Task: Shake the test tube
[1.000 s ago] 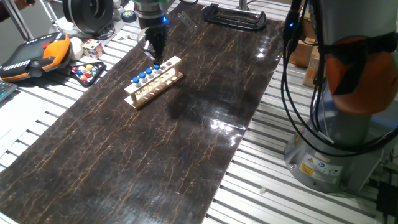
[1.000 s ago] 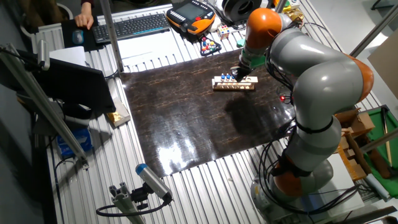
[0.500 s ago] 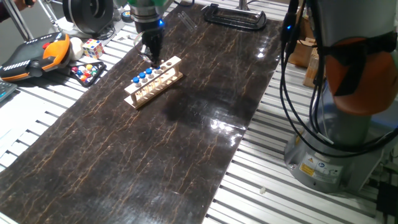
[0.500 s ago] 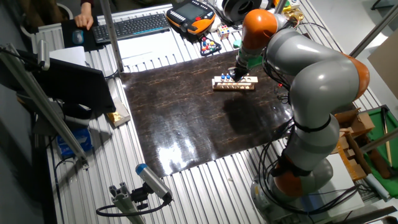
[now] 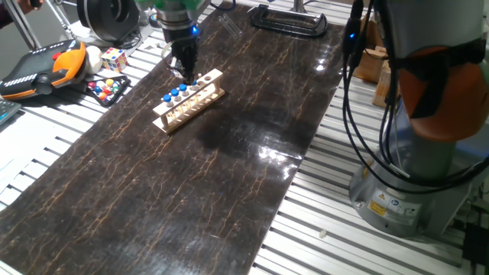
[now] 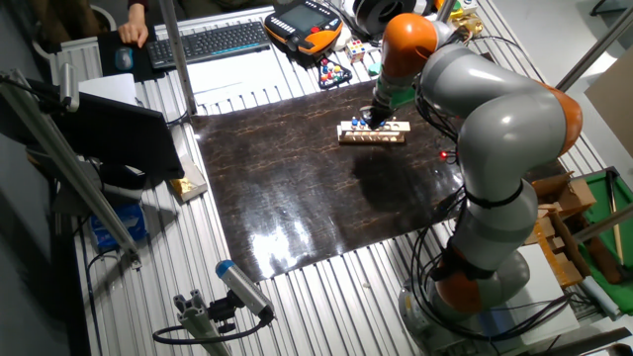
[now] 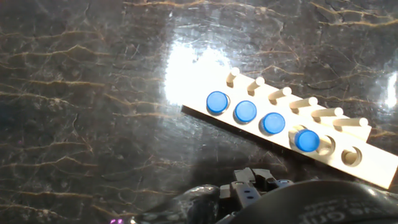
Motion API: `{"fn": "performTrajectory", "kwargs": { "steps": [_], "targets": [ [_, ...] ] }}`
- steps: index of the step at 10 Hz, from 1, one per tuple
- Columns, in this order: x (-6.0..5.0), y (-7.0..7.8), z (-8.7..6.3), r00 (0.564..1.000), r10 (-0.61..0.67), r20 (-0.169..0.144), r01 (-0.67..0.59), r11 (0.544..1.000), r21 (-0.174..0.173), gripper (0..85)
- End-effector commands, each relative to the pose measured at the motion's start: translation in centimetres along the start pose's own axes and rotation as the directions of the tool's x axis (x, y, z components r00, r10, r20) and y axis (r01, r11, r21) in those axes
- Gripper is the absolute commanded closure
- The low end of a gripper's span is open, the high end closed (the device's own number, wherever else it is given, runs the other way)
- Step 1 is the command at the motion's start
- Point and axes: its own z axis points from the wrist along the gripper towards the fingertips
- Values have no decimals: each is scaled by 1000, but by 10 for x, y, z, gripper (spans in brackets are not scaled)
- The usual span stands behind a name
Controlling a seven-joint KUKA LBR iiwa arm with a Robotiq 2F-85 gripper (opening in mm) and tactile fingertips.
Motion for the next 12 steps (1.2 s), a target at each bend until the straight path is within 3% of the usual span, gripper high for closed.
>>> {"fn": "performTrajectory", "kwargs": {
  "steps": [1, 4, 6, 12],
  "targets": [
    [-1, 0, 2, 1000, -7, 0, 7, 1000, 1, 843],
    [-7, -18, 4, 1000, -31, -3, 31, 999, -9, 843],
    [-9, -20, 9, 999, -41, 5, 41, 999, 13, 843],
    [-13, -30, 17, 998, -60, 11, 60, 998, 5, 843]
  ]
}}
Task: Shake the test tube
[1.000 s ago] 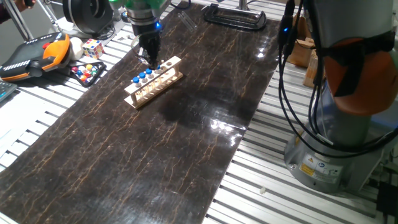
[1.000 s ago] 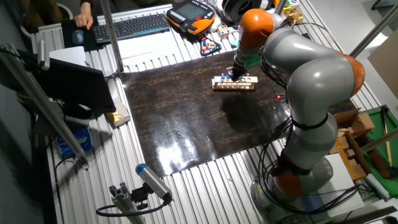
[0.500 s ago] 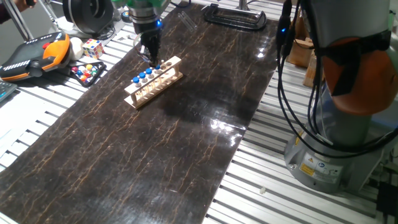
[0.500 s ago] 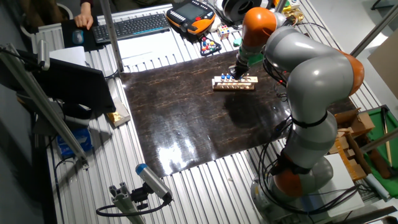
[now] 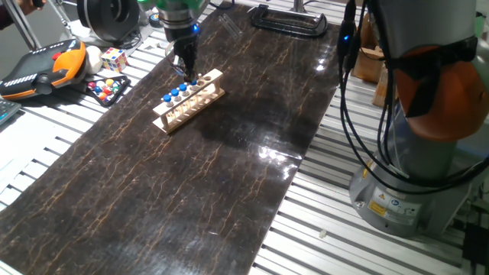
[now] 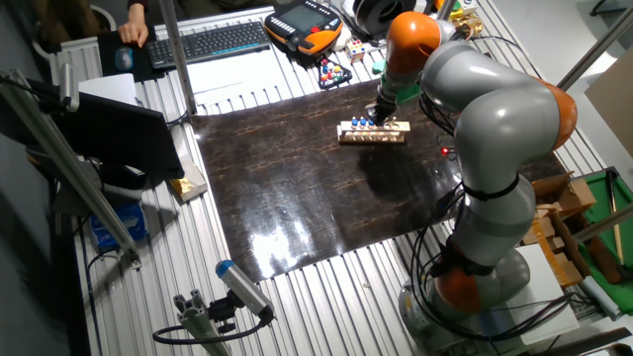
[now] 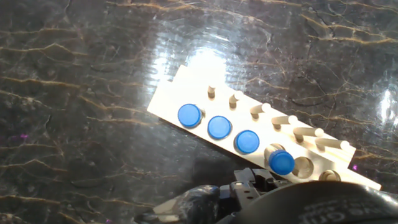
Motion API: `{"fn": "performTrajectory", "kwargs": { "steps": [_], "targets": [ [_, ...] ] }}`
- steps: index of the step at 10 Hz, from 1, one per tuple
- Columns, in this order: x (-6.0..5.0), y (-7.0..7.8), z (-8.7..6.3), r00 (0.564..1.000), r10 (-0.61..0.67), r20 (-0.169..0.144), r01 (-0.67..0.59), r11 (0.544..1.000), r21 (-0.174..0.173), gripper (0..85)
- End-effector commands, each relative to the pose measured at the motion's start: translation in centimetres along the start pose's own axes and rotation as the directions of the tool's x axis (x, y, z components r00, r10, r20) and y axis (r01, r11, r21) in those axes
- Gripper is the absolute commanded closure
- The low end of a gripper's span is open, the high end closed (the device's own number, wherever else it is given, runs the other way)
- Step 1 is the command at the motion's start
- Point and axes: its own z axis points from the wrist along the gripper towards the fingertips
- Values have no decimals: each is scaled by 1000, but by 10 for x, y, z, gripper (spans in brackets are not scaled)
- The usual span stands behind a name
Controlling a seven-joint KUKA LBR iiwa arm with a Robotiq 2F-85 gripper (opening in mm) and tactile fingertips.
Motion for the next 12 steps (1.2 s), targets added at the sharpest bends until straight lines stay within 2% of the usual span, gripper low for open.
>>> {"fn": "performTrajectory", "kwargs": {
  "steps": [1, 4, 6, 7, 8, 10, 12],
  "targets": [
    [0, 0, 0, 1000, -8, 3, 8, 1000, -5, 843],
    [0, 0, 0, 1000, 7, -25, -6, 1000, 7, 843],
    [0, 0, 0, 999, 11, -49, -11, 1000, -4, 843],
    [0, 0, 0, 999, -4, -54, 4, 1000, 6, 843],
    [0, 0, 0, 999, -24, -43, 24, 1000, 10, 843],
    [0, 0, 0, 996, -90, 2, 89, 995, 32, 823],
    [0, -1, 0, 994, -110, 21, 109, 992, 63, 473]
  ]
}}
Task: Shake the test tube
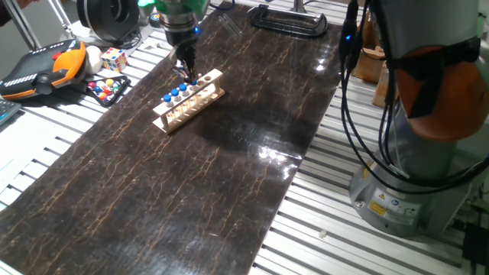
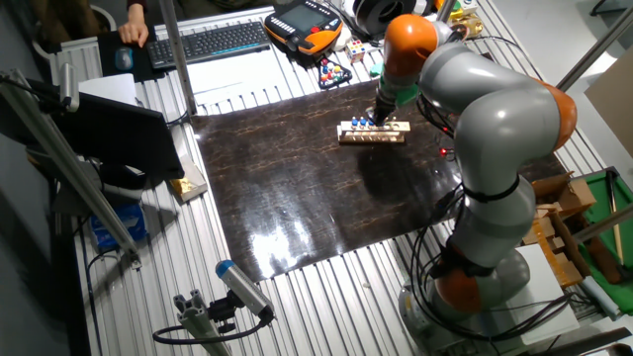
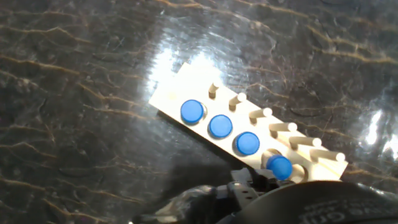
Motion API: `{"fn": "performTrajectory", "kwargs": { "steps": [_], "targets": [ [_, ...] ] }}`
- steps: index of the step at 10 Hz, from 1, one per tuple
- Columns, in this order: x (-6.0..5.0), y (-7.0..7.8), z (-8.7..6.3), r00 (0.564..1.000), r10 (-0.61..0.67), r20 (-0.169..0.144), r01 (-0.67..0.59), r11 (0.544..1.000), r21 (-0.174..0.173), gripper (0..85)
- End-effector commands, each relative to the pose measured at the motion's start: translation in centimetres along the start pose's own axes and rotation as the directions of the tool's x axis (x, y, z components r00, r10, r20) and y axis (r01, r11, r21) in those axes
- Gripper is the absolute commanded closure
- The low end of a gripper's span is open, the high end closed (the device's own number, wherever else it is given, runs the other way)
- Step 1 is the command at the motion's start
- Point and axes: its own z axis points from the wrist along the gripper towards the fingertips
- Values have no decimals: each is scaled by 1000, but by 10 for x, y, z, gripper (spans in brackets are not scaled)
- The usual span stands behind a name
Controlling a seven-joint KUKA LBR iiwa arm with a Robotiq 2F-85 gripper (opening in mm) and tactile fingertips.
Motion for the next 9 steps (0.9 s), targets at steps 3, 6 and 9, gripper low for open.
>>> {"fn": "performTrajectory", "kwargs": {
  "steps": [3, 6, 9],
  "targets": [
    [2, -11, 7, 1000, 21, 15, -21, 1000, -11, 207],
    [-1, -17, 14, 1000, -3, 2, 3, 1000, -24, 197],
    [-2, -24, 24, 1000, -22, -5, 22, 999, -36, 223]
  ]
}}
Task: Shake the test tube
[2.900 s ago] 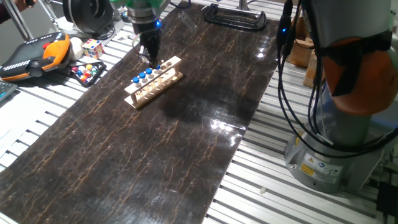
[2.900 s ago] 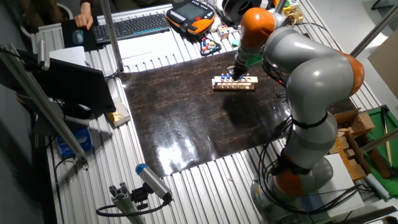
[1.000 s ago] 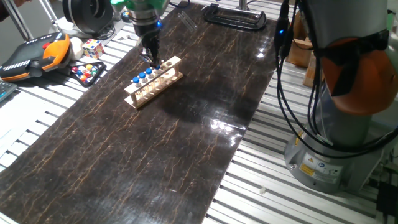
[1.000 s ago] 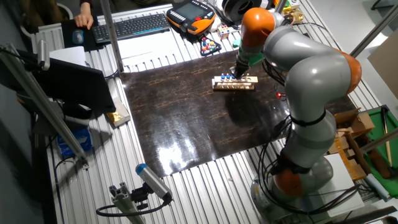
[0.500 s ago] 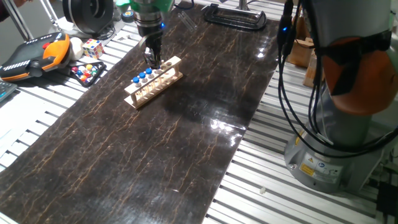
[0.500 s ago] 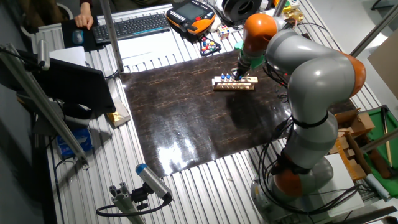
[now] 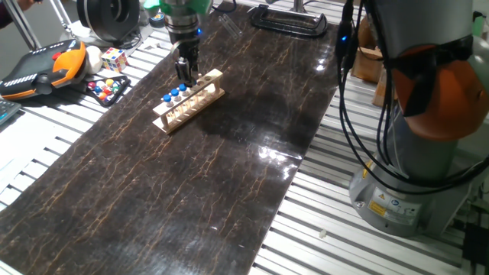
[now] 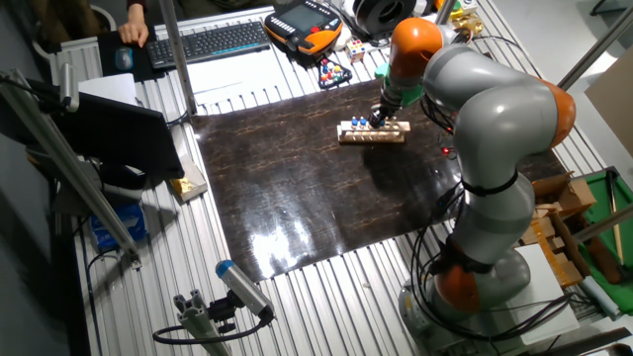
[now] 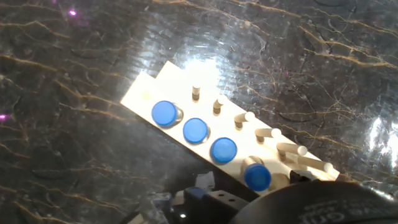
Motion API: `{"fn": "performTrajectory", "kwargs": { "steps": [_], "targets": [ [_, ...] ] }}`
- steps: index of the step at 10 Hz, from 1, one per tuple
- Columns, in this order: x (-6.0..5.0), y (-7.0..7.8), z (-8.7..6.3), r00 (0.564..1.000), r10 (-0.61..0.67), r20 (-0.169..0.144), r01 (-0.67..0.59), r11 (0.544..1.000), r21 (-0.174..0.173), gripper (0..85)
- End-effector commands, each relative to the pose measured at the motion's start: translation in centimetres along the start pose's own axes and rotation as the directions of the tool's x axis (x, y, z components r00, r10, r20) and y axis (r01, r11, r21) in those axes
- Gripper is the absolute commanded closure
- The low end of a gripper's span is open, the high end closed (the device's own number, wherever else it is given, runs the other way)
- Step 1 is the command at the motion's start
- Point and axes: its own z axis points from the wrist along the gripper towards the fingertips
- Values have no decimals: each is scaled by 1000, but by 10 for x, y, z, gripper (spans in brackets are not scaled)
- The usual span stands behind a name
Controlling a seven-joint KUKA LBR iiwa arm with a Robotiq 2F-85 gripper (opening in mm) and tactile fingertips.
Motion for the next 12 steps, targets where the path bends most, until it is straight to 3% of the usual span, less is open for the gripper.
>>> {"fn": "performTrajectory", "kwargs": {
  "steps": [1, 12],
  "targets": [
    [0, -2, 3, 1000, -2, 0, 2, 1000, 0, 233],
    [2, -4, 21, 1000, -13, 0, 13, 1000, 3, 287]
  ]
}}
